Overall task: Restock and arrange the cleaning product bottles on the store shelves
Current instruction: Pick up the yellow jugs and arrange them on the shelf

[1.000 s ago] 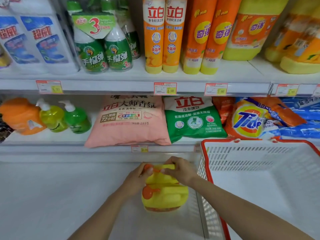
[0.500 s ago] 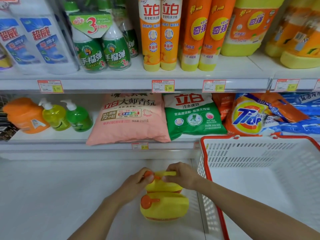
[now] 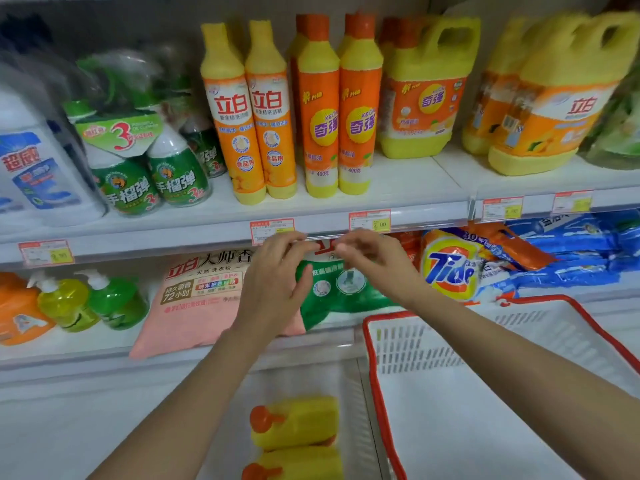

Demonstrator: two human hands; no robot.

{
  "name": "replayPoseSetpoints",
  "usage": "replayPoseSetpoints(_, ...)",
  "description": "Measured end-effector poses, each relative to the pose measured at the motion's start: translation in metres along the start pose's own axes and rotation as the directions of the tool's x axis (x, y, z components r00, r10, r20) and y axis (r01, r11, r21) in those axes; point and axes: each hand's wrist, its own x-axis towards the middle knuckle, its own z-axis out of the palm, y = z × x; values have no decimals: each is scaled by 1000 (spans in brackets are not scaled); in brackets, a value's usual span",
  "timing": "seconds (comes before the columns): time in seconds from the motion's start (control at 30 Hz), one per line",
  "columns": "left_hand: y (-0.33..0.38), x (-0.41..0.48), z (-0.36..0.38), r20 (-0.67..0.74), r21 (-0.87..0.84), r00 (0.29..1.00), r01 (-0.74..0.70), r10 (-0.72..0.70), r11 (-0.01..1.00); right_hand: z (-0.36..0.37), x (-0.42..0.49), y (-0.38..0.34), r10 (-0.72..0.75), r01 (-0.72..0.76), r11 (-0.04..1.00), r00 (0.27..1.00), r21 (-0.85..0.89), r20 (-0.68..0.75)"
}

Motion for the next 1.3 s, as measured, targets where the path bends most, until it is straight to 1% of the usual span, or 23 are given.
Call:
replayPoseSetpoints(0.07,15,35,10,-25,61,995,-94,95,994,-36,20,-4,-41,52,997,982,57,-184)
replayPoseSetpoints(0.13,26,63,22,16,111,990,-138,137,984,-69,43,-3,-52,82,994,935,71,-350)
replayPoseSetpoints(0.2,33,83,38,87,161,986,-156,144,975,-100,69,4,-36,59,998,885,34,-464)
replayPoseSetpoints(0.23,35,92,48,121,186,983,-160,139,969,-116,82,10,-15,27,1000,873,17,-487)
replayPoseSetpoints(0.27,36,100,58,145,211,981,-158,128,965,-130,96,19,16,-13,1000,873,10,-488)
replayPoseSetpoints(0.37,37,112,81,180,292,982,-102,50,951,-159,130,42,117,-122,992,895,17,-431)
replayPoseSetpoints(0.47,35,114,94,159,363,987,-80,22,928,-175,157,46,193,-132,975,896,177,-399)
replayPoseSetpoints(0.57,34,114,98,132,391,991,-80,30,917,-182,178,47,244,-157,958,886,240,-394)
replayPoseSetpoints(0.6,34,115,99,127,402,992,-77,28,912,-182,182,47,238,-157,962,883,222,-405)
replayPoseSetpoints(0.63,35,115,99,124,412,992,-72,22,908,-183,186,53,224,-168,972,873,164,-434)
replayPoseSetpoints(0.7,36,114,99,120,419,993,-66,16,906,-188,198,82,266,-254,963,843,90,-467)
replayPoseSetpoints(0.77,35,113,99,121,414,993,-60,11,908,-192,210,115,279,-294,955,844,42,-458)
replayPoseSetpoints(0.8,35,113,99,120,412,993,-57,7,909,-192,210,118,270,-294,956,847,19,-457)
replayPoseSetpoints(0.83,36,113,100,118,411,993,-53,5,910,-189,202,106,268,-297,955,846,10,-461)
replayPoseSetpoints(0.9,37,113,100,114,406,993,-47,1,913,-180,182,72,240,-244,968,858,51,-455)
replayPoseSetpoints(0.97,38,113,98,117,393,993,-48,1,918,-170,171,53,214,-206,976,888,65,-406)
replayPoseSetpoints(1.03,38,113,96,126,381,992,-54,6,923,-167,166,48,174,-176,984,890,34,-422)
replayPoseSetpoints(1.07,37,113,94,132,374,991,-59,9,925,-166,164,47,170,-169,985,878,43,-448)
replayPoseSetpoints(1.17,37,112,89,153,341,988,-64,12,938,-168,151,39,242,-184,969,837,164,-491)
replayPoseSetpoints(1.2,37,112,87,162,323,987,-64,12,944,-171,148,43,258,-185,964,836,193,-485)
replayPoseSetpoints(1.3,42,112,83,193,268,981,-52,0,962,-177,137,43,260,-177,958,870,226,-420)
